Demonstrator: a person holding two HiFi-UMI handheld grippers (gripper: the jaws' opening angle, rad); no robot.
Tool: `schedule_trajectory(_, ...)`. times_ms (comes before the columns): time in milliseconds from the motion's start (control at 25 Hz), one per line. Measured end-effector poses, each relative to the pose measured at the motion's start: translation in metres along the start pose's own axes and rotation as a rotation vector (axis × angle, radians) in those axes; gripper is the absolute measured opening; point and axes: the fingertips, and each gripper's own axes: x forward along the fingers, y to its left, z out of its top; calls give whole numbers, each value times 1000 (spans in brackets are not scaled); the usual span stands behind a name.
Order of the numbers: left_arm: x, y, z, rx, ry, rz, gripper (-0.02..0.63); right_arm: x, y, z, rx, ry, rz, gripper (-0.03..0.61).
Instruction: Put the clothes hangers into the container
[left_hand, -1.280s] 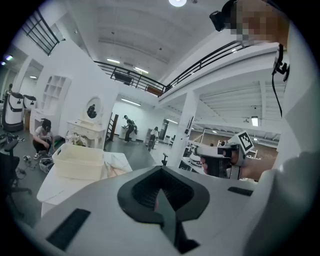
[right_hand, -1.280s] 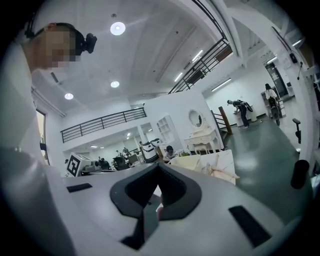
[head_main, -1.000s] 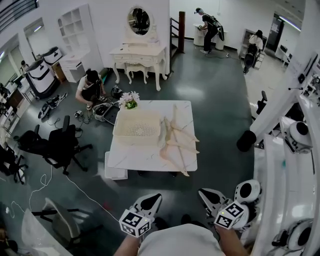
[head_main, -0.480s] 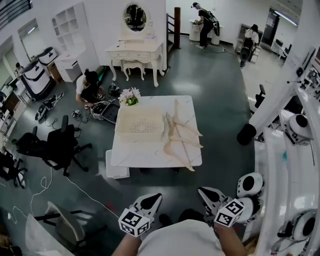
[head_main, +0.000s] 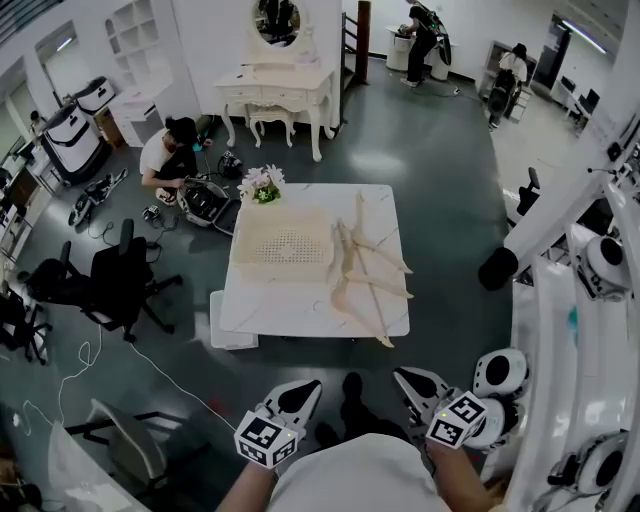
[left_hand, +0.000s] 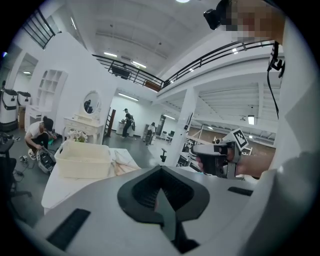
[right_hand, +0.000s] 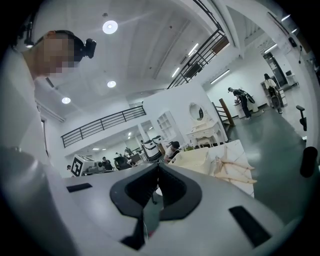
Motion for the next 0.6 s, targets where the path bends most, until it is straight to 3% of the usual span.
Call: schedule_trajectory(600, 108, 91, 34, 21, 6, 125, 8, 112, -122, 27, -124, 199, 85, 17)
